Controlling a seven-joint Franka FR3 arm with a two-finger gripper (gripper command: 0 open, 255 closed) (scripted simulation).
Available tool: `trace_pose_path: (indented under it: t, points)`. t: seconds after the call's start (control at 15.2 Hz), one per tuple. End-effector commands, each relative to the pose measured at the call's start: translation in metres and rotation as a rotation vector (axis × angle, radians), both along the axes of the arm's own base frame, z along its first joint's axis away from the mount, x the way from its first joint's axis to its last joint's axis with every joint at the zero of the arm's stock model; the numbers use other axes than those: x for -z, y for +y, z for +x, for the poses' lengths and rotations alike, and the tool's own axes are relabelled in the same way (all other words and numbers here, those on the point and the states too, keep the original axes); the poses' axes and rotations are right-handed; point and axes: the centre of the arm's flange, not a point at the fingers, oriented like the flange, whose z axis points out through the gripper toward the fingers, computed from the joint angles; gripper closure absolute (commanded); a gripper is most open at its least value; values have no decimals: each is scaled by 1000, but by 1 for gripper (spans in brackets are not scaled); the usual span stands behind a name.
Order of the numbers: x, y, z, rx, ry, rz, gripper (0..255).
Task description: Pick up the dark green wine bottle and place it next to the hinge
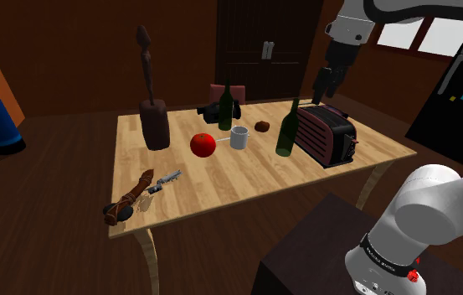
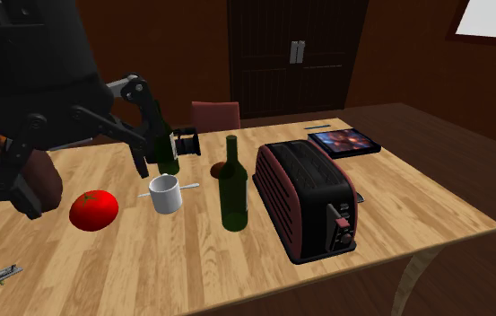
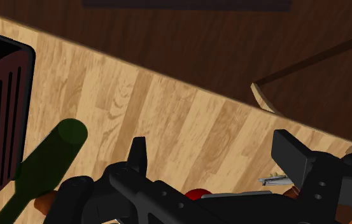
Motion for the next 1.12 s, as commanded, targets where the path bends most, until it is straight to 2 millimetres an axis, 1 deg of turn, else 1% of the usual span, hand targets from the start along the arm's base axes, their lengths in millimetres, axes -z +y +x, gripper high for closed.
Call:
trace_pose_path:
  t: [0.0,1.06]
  points:
    - [0,0,0,0,0,0,0]
    - [56,-160,140,-19,63,25,0]
